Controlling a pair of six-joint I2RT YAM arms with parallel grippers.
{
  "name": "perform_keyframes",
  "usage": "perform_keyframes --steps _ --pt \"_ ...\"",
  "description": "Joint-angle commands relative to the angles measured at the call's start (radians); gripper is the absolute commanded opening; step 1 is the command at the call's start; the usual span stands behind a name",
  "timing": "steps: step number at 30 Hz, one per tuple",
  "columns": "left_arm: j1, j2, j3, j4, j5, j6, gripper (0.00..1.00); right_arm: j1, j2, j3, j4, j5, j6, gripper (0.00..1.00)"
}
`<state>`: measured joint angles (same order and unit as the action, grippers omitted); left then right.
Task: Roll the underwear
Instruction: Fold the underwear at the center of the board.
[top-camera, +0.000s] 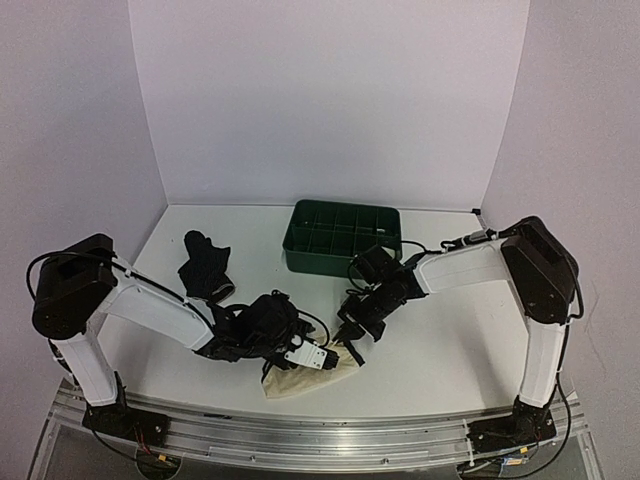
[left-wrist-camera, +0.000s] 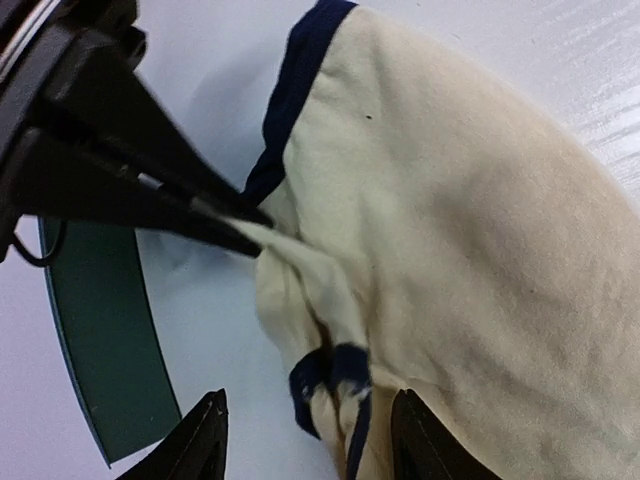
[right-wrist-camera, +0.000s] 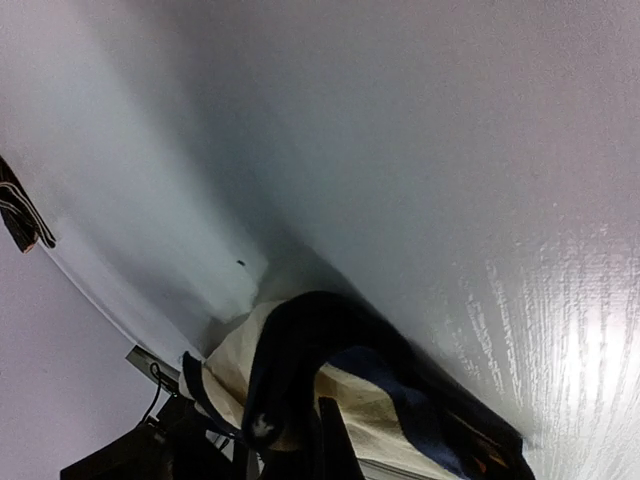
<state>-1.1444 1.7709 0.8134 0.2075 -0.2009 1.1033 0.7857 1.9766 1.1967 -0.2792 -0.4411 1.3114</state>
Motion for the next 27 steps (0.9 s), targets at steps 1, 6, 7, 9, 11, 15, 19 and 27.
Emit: perform_keyframes --steps 1,6,7,9,11,15,19,27 --pt "0.010 -0.121 0.081 -0.226 0.090 -0.143 0.61 -0.005 -0.025 -0.037 0.088 0.034 0.001 0.00" --pt "0.075 -0.165 0.188 -0.534 0.311 -0.389 0.75 -0.004 -0.043 -0.067 0.153 0.065 0.011 0.00" --pt "0.091 -0.159 0.200 -0.578 0.335 -0.448 0.76 -0.004 -0.046 -0.071 0.159 0.069 0.011 0.00" --pt "0.129 -0.125 0.204 -0.638 0.366 -0.547 0.77 -0.003 -0.053 -0.081 0.177 0.075 0.020 0.00" --pt "0.167 -0.084 0.195 -0.675 0.394 -0.640 0.77 -0.003 -0.063 -0.095 0.189 0.079 0.028 0.00" --pt "0.188 -0.036 0.173 -0.676 0.406 -0.692 0.77 -0.003 -0.091 -0.112 0.192 0.088 0.034 0.00" --pt "0.188 -0.018 0.175 -0.648 0.417 -0.721 0.76 -0.002 -0.116 -0.118 0.190 0.096 0.032 0.00" --pt "0.240 0.082 0.230 -0.623 0.446 -0.828 0.66 0.014 -0.128 -0.135 0.189 0.065 0.029 0.00"
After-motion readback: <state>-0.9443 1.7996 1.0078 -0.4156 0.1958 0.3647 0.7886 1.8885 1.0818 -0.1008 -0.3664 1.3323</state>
